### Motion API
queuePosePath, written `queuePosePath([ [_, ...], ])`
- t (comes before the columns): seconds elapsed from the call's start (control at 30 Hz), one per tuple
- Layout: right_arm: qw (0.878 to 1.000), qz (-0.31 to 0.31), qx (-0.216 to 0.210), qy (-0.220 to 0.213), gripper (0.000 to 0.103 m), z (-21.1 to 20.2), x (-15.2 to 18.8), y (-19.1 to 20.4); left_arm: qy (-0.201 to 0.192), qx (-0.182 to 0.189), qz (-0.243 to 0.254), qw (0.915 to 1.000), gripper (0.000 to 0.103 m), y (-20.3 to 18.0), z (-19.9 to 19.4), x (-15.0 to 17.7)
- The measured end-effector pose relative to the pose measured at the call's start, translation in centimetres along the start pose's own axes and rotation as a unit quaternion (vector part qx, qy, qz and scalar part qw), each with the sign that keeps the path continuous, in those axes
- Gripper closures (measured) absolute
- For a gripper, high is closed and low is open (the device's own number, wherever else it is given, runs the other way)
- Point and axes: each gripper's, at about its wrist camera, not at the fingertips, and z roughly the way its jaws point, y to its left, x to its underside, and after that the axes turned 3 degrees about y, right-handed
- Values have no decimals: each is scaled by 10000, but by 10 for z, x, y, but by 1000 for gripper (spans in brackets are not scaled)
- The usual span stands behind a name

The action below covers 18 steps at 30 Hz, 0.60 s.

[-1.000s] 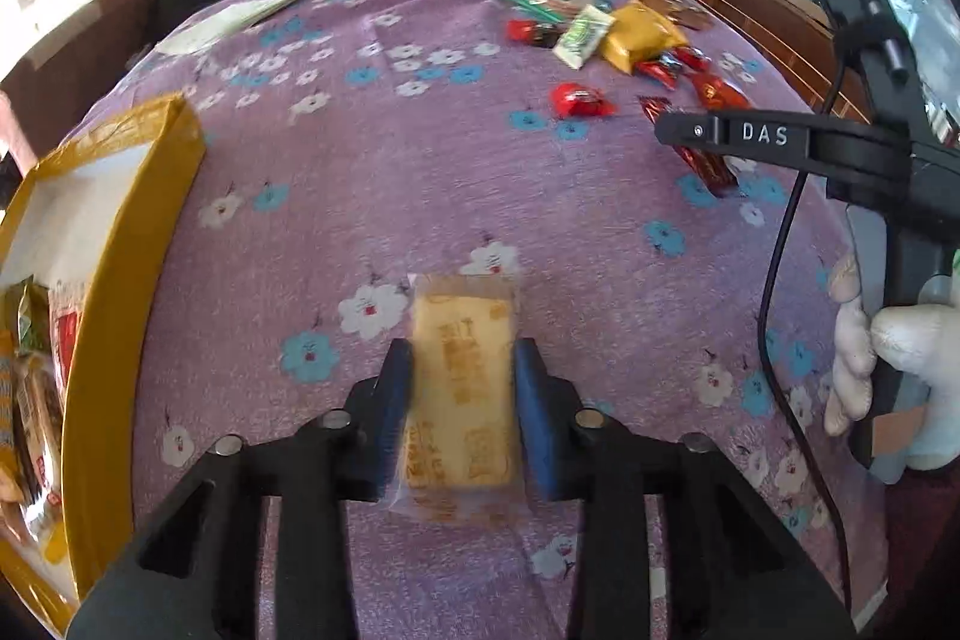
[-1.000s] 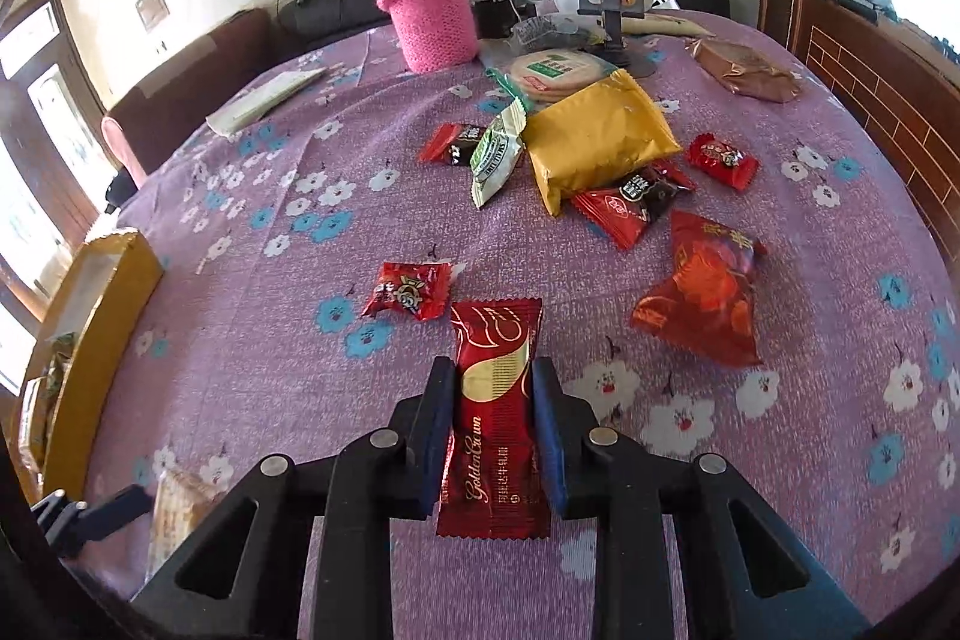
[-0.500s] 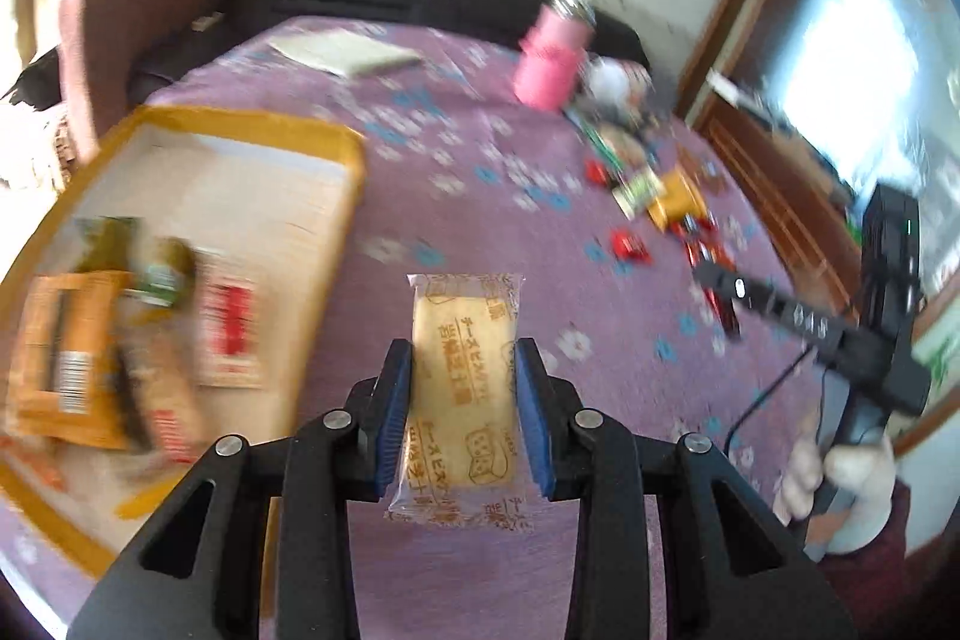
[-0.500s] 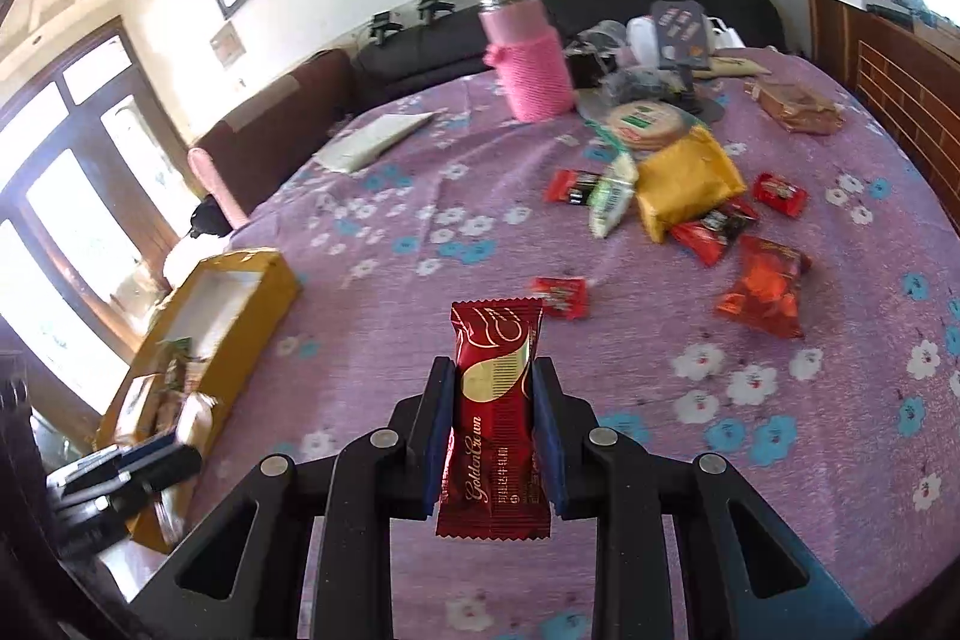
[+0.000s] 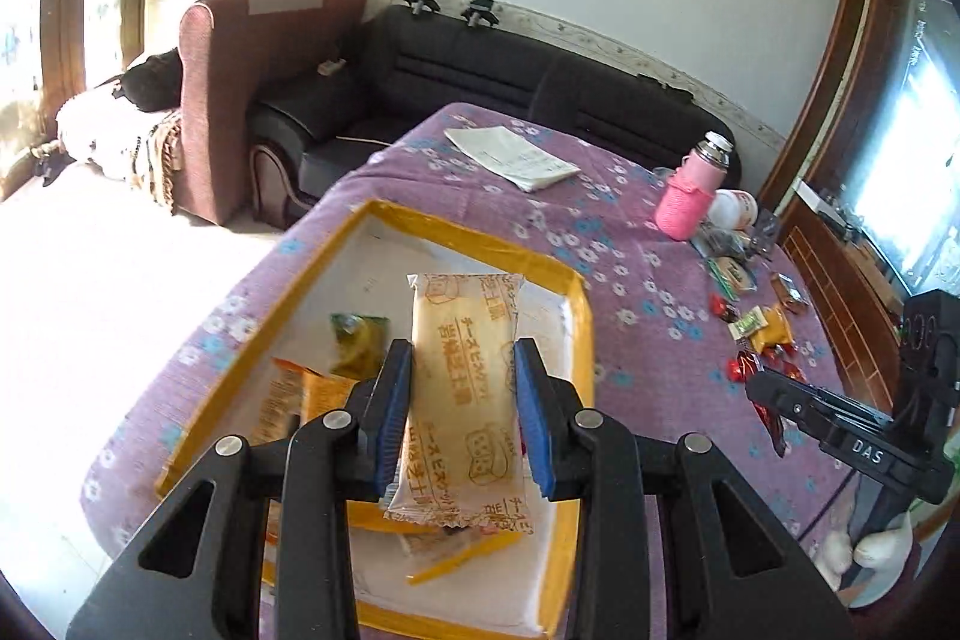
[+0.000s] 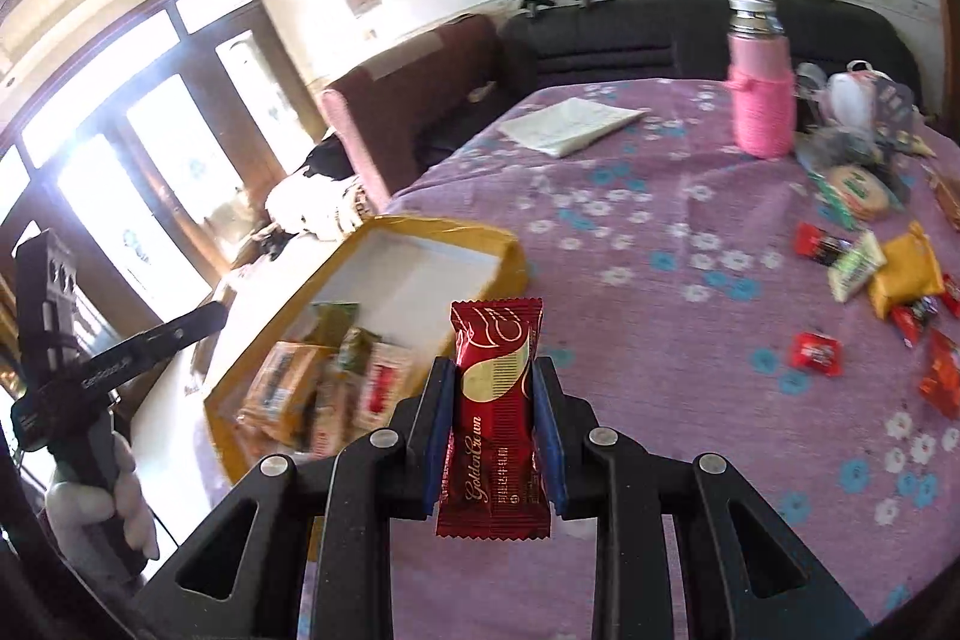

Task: Organize snacks
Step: 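Carry the red bar and cream biscuit pack into the tray and open both grippers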

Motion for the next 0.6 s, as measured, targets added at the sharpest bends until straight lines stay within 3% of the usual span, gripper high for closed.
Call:
queuePosePath([
  [0.17, 9993, -204, -235, 195, 77, 25, -17, 34, 80, -187, 64, 9998, 72, 9, 13, -15],
  [0.3, 9979, -175, -332, 526, 77, 67, -34, 52, 427, -164, -144, 9988, 72, 23, 55, -32],
  [0.6, 9937, -245, 108, 1086, 77, 159, -49, 64, 898, -261, -210, 9954, 71, 32, 122, -40],
])
